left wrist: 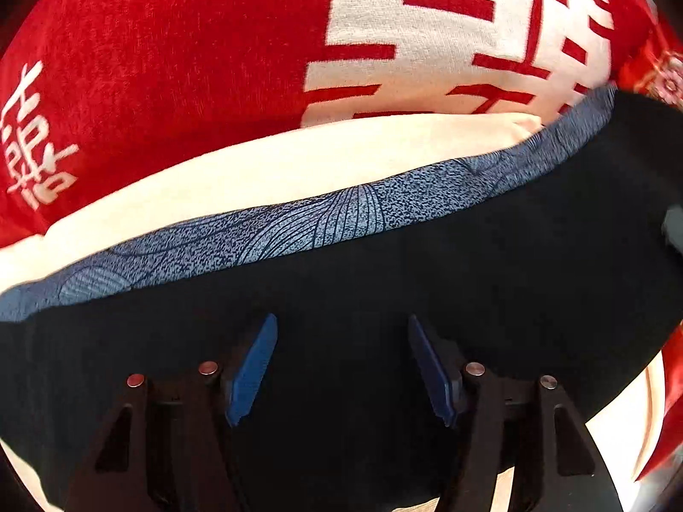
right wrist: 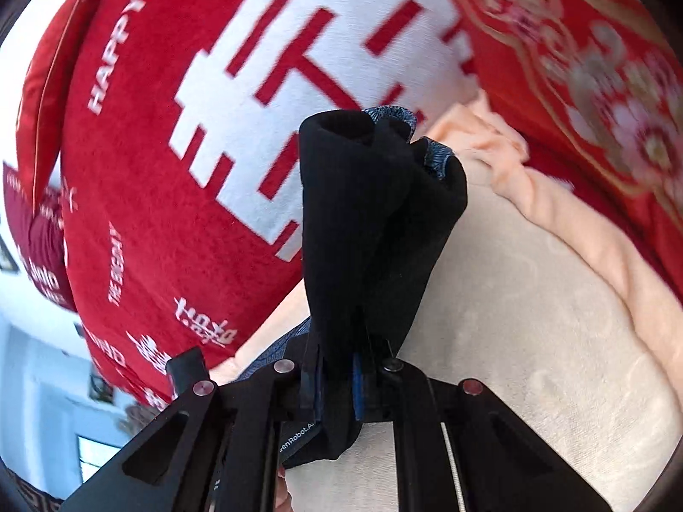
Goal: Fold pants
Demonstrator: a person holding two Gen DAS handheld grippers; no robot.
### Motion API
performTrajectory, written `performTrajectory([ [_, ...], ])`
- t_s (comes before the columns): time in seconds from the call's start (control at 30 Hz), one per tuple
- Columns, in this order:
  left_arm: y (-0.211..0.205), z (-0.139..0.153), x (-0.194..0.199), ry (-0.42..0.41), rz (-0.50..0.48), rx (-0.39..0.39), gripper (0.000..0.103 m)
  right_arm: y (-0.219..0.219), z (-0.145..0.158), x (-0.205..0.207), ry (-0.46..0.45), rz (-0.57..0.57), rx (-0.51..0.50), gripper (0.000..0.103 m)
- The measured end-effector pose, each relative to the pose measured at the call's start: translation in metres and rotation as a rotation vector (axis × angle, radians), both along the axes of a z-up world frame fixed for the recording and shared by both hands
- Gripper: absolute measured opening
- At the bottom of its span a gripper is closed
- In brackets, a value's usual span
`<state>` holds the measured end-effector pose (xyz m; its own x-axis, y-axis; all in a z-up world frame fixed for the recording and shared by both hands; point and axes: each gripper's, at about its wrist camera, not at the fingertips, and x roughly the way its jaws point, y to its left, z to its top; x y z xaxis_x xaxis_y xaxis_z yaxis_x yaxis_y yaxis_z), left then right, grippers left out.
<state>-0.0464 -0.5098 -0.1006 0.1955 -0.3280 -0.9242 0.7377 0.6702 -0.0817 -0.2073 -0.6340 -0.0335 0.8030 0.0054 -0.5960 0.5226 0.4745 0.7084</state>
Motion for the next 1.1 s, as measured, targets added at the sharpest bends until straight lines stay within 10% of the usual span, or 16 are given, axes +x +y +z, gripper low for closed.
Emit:
performTrajectory([
  [0.37,0.061,0.027,0.022,0.11,-0.006,-0.042,0.065,0.084,0.058,0.071,0.109,0.239,-0.264,0.011],
  [0.47,0.117,0.045,0.043,0.049,0.049,-0.042,0.086,0.122,0.06,0.099,0.145,0.325,-0.321,0.011],
  [0.73,0.262,0.044,0.114,-0.017,0.233,0.114,0.086,0.248,-0.019,0.181,0.4,0.591,-0.445,0.018],
  [0.9,0.316,0.046,0.139,0.004,0.308,0.132,0.086,0.314,-0.044,0.187,0.619,0.694,-0.726,0.031],
  [1.0,0.326,0.056,0.141,0.049,0.305,0.078,0.086,0.297,-0.021,0.172,0.517,0.651,-0.519,0.046],
  [1.1,0.303,0.065,0.127,0.109,0.27,0.001,0.086,0.248,-0.02,0.157,0.333,0.452,-0.061,0.047],
])
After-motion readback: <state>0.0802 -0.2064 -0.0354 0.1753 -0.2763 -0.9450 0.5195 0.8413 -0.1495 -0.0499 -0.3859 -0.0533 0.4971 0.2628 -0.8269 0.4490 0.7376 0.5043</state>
